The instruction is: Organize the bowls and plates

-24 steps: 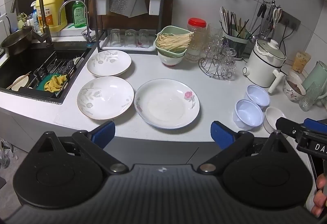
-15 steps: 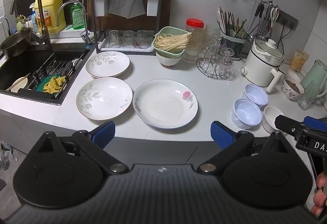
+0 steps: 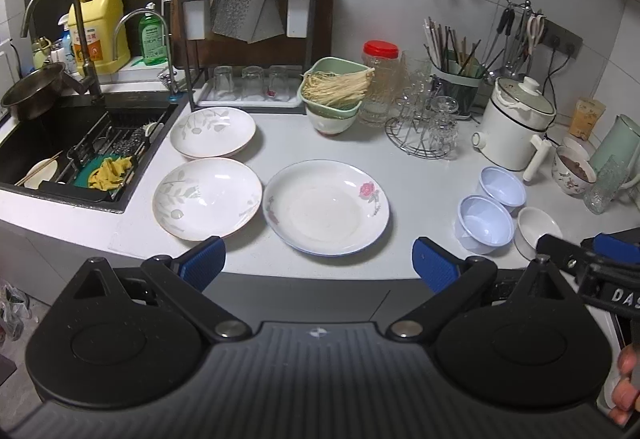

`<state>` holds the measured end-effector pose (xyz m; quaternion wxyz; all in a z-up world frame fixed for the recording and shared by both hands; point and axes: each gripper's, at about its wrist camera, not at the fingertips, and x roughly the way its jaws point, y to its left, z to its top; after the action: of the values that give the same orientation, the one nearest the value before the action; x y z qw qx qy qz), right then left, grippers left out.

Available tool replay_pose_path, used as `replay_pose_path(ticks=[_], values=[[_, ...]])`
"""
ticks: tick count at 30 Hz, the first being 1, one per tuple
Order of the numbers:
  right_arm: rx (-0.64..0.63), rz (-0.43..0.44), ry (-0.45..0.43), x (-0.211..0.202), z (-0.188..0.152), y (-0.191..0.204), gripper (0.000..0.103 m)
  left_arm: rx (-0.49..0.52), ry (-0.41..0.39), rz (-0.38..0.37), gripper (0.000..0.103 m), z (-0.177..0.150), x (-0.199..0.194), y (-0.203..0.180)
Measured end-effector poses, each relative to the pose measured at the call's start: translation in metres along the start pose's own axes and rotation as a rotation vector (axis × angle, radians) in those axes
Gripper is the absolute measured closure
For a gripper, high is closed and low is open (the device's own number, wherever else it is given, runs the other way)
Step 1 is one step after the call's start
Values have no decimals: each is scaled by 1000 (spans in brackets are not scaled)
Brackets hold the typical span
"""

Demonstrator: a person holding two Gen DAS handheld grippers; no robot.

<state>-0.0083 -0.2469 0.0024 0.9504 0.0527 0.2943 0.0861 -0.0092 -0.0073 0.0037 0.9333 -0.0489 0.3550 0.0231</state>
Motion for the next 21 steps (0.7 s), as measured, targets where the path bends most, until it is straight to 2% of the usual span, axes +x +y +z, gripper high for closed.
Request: replay_pose_path(ticks=[8,13,21], values=[[16,-3,-5,-4,-6,-2,0,44,32,6,2,-5,7,-3],[32,-12,-11,-4,-6,-4,0,42,56,-24,2,-8,12,1],[46,5,-15,-4,-5,-3,0,0,46,-25,2,-5,10,5]])
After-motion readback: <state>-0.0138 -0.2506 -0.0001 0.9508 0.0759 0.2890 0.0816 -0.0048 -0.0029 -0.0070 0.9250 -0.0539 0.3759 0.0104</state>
